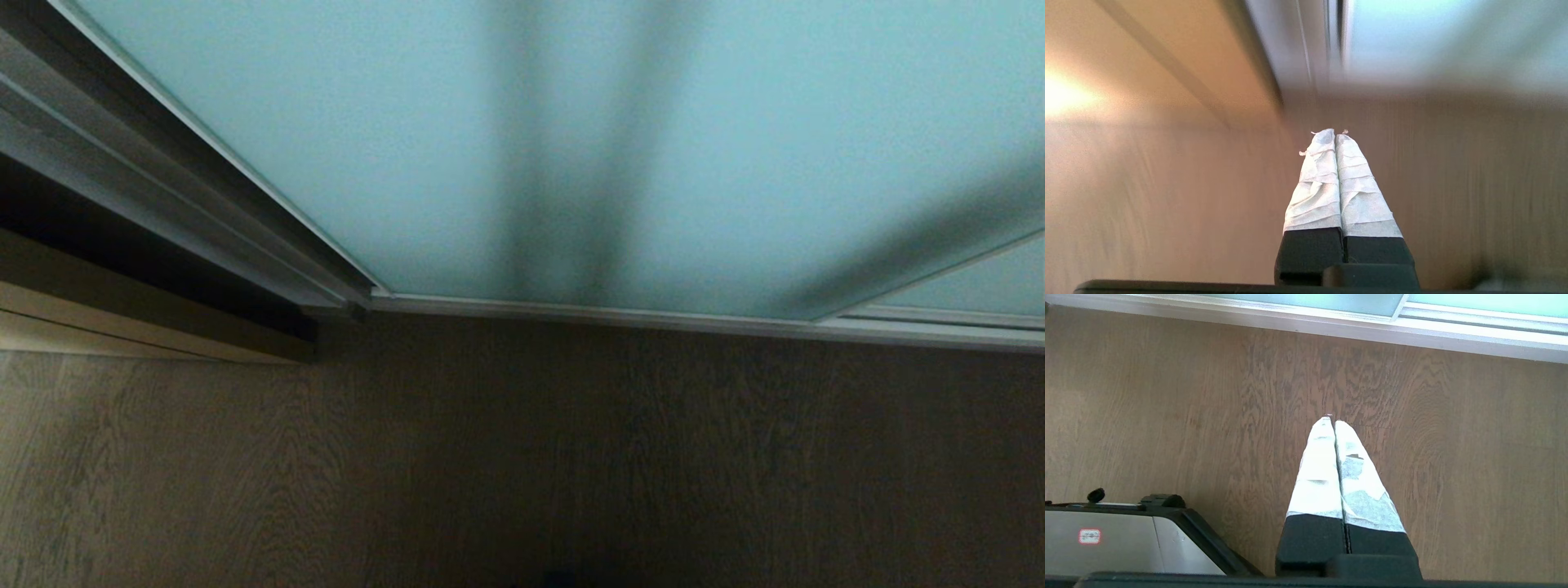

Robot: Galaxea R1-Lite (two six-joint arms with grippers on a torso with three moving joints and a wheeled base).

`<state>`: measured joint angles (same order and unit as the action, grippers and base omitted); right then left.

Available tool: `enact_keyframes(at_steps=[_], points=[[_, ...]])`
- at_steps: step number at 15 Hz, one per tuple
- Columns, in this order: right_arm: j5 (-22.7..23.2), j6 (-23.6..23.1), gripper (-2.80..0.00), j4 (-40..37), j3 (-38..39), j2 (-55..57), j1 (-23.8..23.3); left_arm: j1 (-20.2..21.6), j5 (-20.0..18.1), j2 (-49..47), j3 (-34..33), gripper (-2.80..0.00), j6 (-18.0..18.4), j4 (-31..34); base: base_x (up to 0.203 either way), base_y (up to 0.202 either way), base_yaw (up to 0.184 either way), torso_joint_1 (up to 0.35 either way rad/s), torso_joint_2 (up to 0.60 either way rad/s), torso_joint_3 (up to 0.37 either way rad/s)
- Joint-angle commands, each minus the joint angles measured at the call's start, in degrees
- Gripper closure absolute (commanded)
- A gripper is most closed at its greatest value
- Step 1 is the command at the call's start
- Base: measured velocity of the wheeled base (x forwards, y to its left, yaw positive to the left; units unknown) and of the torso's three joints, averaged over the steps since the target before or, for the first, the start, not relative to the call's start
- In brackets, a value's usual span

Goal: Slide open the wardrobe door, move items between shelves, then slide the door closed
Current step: Close the door

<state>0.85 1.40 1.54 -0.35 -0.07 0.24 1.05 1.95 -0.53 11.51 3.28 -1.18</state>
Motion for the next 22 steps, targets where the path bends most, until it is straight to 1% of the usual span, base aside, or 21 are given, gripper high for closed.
enact_keyframes(at_steps=[1, 3, 5, 7, 8, 9, 11, 17, 18, 22], points=[[0.0, 0.0, 0.00, 0.0, 0.0, 0.1, 0.0, 0.1, 0.7, -4.1, 14.9, 0.00, 0.6, -0.1, 0.000, 0.000, 0.000, 0.000, 0.00, 0.000], [0.0, 0.0, 0.00, 0.0, 0.0, 0.1, 0.0, 0.2, 1.2, -10.6, 28.0, 0.00, 1.0, -0.8, 0.000, 0.000, 0.000, 0.000, 0.00, 0.000], [0.0, 0.0, 0.00, 0.0, 0.0, 0.1, 0.0, 0.3, 1.7, -18.8, 40.1, 0.00, 1.3, -3.5, 0.000, 0.000, 0.000, 0.000, 0.00, 0.000], [0.0, 0.0, 0.00, 0.0, 0.0, 0.1, 0.0, 0.4, 2.6, -25.1, 49.3, 0.00, 1.6, -7.6, 0.000, 0.000, 0.000, 0.000, 0.00, 0.000], [0.0, 0.0, 0.00, 0.0, 0.0, 0.1, 0.0, 0.5, 3.5, -26.4, 51.9, 0.00, 1.9, -8.9, 0.000, 0.000, 0.000, 0.000, 0.00, 0.000], [0.0, 0.0, 0.00, 0.0, 0.0, 0.1, 0.0, 0.6, 4.3, -27.3, 53.6, 0.00, 2.3, -10.0, 0.000, 0.000, 0.000, 0.000, 0.00, 0.000], [0.0, 0.0, 0.00, 0.0, 0.0, 0.1, 0.0, 1.3, 5.0, -28.1, 53.8, 0.00, 2.8, -15.0, 0.000, 0.000, 0.000, 0.000, 0.00, 0.000], [0.0, 0.0, 0.00, 0.0, 0.0, 0.1, 0.0, 1.5, 8.4, -34.9, 53.5, 0.00, 5.1, -33.4, 0.000, 0.000, 0.000, 0.000, 0.00, 0.000], [0.0, 0.0, 0.00, 0.0, 0.0, 0.1, 0.0, 1.5, 8.7, -35.2, 53.6, 0.00, 5.5, -34.7, 0.000, 0.000, 0.000, 0.000, 0.00, 0.000], [0.0, 0.0, 0.00, 0.0, 0.0, 0.1, 0.0, 1.5, 9.9, -36.5, 53.6, 0.00, 5.1, -34.1, 0.000, 0.000, 0.000, 0.000, 0.00, 0.000]])
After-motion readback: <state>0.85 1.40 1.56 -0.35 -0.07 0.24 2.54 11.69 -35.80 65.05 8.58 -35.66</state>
